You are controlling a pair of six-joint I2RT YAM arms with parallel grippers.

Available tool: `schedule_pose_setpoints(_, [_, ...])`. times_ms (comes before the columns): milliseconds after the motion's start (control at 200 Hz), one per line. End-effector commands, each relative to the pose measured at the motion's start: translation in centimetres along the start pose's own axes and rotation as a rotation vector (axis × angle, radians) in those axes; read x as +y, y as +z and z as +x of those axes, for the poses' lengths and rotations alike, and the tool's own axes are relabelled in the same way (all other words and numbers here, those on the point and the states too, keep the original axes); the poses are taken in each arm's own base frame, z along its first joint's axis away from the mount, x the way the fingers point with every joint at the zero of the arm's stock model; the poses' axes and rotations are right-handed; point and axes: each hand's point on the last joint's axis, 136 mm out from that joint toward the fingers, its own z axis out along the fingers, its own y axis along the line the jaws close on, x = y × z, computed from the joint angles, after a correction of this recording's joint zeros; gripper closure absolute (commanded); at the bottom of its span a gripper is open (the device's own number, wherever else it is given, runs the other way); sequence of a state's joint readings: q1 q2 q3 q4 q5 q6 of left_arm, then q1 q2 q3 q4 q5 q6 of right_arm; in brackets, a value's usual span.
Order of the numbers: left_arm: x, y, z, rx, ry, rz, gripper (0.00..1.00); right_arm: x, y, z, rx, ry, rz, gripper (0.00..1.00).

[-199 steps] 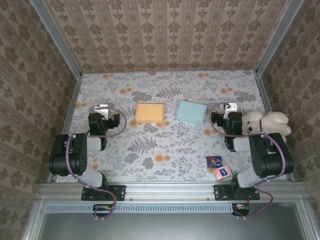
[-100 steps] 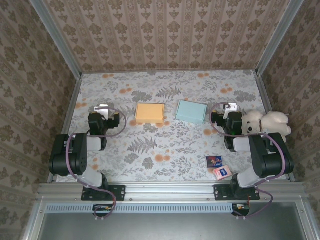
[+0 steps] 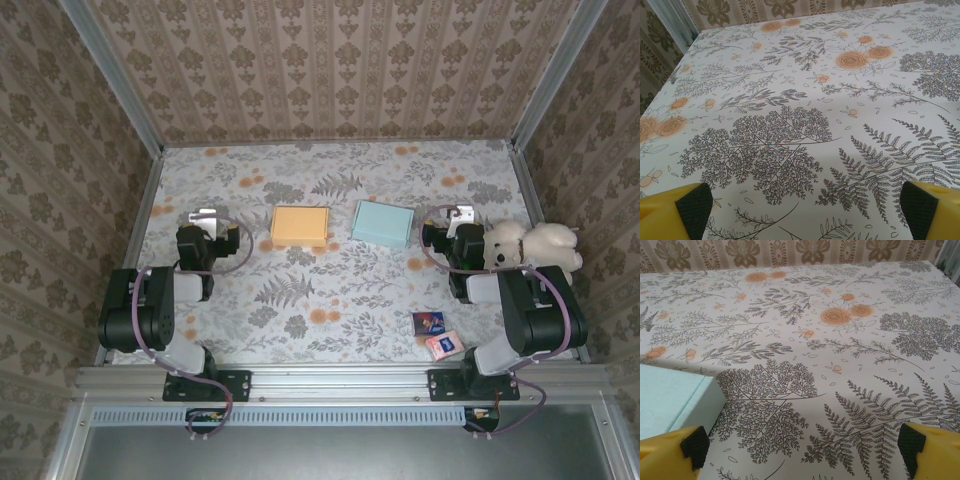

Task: Fold the paper box

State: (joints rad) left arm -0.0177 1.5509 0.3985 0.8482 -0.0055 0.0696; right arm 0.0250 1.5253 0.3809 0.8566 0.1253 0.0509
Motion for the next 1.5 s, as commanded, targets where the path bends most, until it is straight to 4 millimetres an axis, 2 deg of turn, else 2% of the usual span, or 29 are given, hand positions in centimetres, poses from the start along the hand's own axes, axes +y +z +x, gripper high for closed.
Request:
schedule_pose_setpoints(0, [0.13, -0.04, -1.01, -0.026, -0.022, 0.007, 0.00, 0.32, 0.31, -1.06, -0.026, -0.008, -0.013, 0.00])
schedule_pose_setpoints(1495, [0.12, 0.07, -1.01, -0.022, -0.021, 0.012, 0.00, 0.35, 0.31, -1.04, -0.025, -0.008, -0.014, 0.00])
